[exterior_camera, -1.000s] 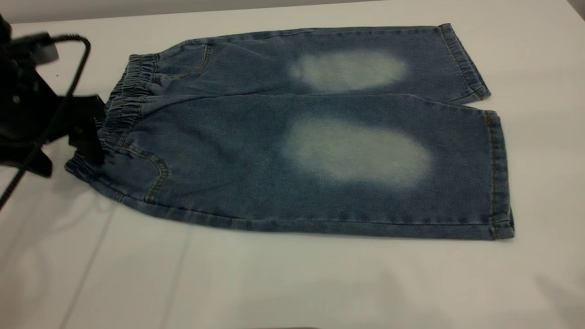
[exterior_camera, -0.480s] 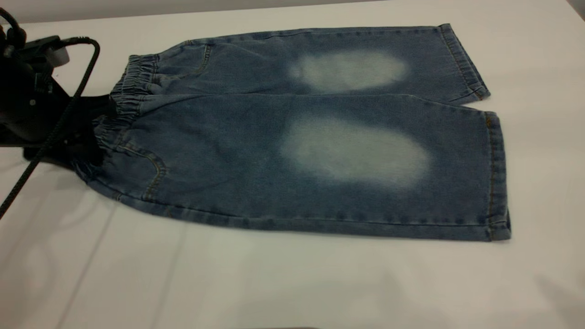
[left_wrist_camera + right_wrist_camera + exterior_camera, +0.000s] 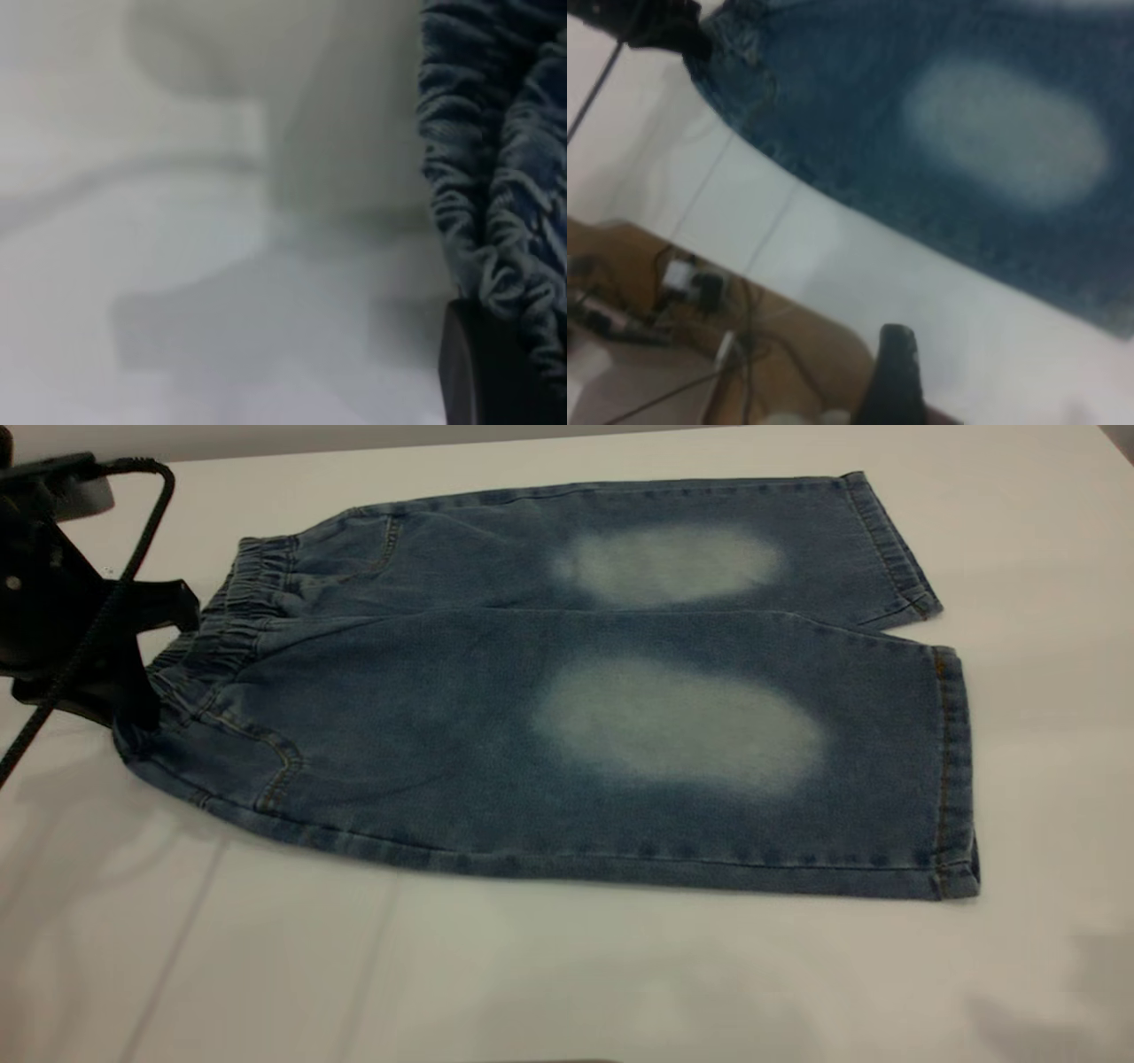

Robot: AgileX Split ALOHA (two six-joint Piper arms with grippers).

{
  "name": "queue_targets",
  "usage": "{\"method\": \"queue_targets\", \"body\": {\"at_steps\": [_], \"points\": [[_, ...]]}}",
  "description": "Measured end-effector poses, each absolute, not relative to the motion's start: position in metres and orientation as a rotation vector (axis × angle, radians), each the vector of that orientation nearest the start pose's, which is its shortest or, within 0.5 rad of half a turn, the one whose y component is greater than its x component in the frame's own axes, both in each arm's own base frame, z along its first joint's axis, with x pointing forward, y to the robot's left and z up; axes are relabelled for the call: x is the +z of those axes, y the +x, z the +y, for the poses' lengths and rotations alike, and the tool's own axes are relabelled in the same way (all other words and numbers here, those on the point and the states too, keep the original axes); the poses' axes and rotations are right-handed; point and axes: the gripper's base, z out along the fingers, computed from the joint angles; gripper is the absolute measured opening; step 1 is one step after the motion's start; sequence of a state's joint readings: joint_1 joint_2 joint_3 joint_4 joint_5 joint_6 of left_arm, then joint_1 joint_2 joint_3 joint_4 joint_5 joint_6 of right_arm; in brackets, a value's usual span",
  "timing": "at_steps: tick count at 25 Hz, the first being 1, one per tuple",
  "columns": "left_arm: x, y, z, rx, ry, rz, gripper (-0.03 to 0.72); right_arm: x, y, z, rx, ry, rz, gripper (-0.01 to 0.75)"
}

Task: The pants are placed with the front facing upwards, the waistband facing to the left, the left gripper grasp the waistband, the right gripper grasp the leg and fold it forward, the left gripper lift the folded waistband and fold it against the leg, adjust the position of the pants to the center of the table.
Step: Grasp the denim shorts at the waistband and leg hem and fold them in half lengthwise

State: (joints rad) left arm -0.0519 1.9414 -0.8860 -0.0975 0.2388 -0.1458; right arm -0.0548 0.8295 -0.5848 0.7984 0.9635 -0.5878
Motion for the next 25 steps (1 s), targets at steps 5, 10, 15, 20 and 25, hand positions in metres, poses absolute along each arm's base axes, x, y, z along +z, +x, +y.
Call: {"method": "queue_targets", "body": {"at_steps": [5,10,15,20,25], "points": [[0.097,0.327,-0.019,-0.104,-0.243,2.804,0.058,0.252,0.156,0.043,0.746,-0.193,2.506,0.551],[0.096,0.326,-0.019,-0.104,-0.244,2.812,0.058,0.228,0.180,0.040,0.762,-0.087,2.598,0.551],[0.096,0.326,-0.020,-0.104,-0.244,2.817,0.058,0.203,0.201,0.036,0.750,0.033,2.669,0.551],[0.096,0.326,-0.020,-0.104,-0.244,2.817,0.058,0.182,0.228,0.027,0.630,0.082,2.707,0.549],[0.096,0.326,-0.020,-0.104,-0.244,2.817,0.058,0.192,0.263,0.027,0.666,0.059,2.733,0.546]]}}
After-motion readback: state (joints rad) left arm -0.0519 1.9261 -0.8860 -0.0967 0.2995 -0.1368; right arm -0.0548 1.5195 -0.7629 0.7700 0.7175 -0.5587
